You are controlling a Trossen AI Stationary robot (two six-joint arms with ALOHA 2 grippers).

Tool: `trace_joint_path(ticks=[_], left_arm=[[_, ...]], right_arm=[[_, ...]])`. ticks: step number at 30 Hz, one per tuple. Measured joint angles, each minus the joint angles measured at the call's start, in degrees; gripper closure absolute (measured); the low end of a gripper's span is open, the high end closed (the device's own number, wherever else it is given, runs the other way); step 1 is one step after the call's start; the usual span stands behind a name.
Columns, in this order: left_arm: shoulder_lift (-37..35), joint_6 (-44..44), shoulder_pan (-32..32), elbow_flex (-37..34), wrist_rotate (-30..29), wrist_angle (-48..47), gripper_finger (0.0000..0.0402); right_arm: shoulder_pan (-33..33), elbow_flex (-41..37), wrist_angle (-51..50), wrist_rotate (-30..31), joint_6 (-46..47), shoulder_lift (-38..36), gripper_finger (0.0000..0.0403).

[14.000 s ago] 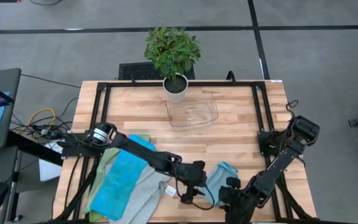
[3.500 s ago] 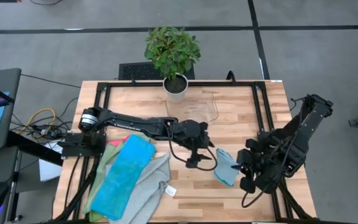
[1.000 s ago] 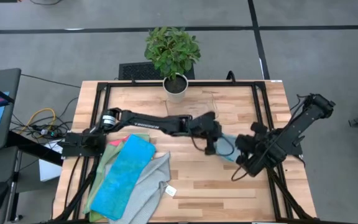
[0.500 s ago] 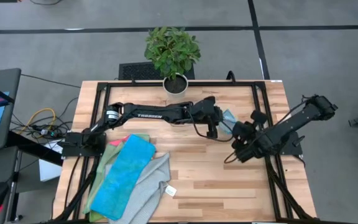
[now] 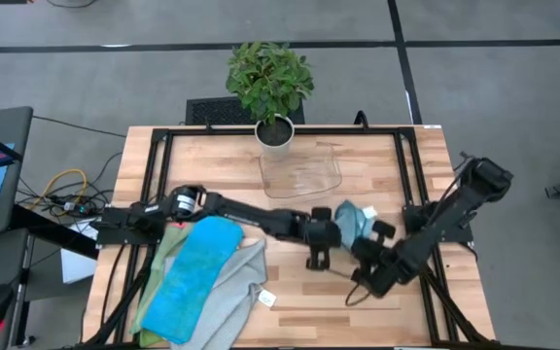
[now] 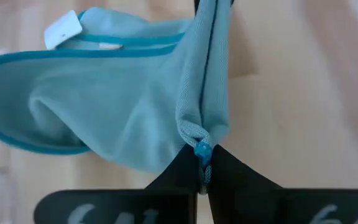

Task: Fold microfiber towels
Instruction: Fold the light blue microfiber cloth

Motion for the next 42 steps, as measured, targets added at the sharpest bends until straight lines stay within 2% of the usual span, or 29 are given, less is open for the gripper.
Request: trace_joint_path(ticks=[7, 11, 20, 25, 30, 32, 40, 42], left_arm=[[0.19, -2.02, -4.76, -0.09, 2.99, -1.28, 0.0401], [0.26, -3.12, -6.55, -0.15, 2.07, -1.95, 0.0392], [2.75, -4.14, -8.66, -0.68, 7.21, -7.17, 0.0378], [2.17, -4.83, -8.73, -0.73, 5.50, -8.22, 0.0378], [-0.86, -8.33, -8.37, -0.79, -3.89, -7.14, 0.0391], [-1.97, -10.27, -8.17, -0.77, -5.24, -7.01, 0.0398], [-2.61, -13.42, -9.06, -0.68, 4.78, 9.99, 0.0401], [-2.15, -13.28, -9.48, -0.68, 6.68, 11.85, 0.0401]], right_arm=[[5.67, 3.80, 5.33, -0.84, 6.23, 9.28, 0.0380], [6.67, 6.45, 8.05, -1.53, 5.93, 13.56, 0.0371], [8.12, 10.38, 10.78, -4.43, 3.07, 20.35, 0.0367], [8.25, 10.58, 12.02, -4.58, 1.79, 20.52, 0.0365], [8.56, 10.53, 12.58, -5.13, 1.17, 20.56, 0.0365], [9.12, 10.58, 13.39, -5.36, 0.50, 20.57, 0.0364], [9.81, 10.75, 13.45, -5.92, -1.87, 20.63, 0.0362], [9.89, 10.75, 13.39, -5.92, -1.87, 20.63, 0.0362]])
